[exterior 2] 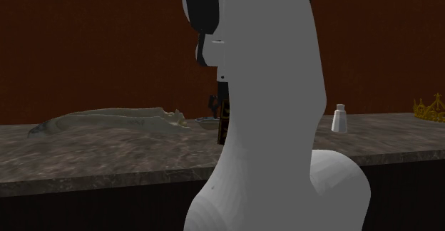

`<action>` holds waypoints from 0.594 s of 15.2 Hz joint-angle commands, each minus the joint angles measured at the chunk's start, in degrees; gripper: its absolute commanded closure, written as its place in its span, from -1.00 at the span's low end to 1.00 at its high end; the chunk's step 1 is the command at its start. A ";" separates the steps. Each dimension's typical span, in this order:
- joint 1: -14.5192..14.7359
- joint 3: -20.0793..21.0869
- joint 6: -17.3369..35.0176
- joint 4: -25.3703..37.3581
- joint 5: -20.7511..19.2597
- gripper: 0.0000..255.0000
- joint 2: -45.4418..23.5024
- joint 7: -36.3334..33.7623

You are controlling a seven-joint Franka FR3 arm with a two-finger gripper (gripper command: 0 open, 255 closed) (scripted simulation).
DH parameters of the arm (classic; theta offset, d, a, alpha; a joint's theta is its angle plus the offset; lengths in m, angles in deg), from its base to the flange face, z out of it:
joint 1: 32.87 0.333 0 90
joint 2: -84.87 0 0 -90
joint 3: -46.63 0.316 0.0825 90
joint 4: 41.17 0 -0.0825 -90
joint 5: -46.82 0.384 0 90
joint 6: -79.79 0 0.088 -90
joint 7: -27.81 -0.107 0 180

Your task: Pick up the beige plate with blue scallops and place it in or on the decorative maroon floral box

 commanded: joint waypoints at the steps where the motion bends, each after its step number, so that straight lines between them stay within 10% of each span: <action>1: 0.00 0.00 0.03 -0.02 0.00 -1.00 0.00 0.00; 2: 0.00 0.00 0.01 -0.01 0.00 -1.00 0.00 0.00; 3: 0.00 0.00 0.01 -0.01 0.00 1.00 0.00 0.00; 9: 0.01 0.01 0.02 -0.01 0.00 1.00 0.00 -0.02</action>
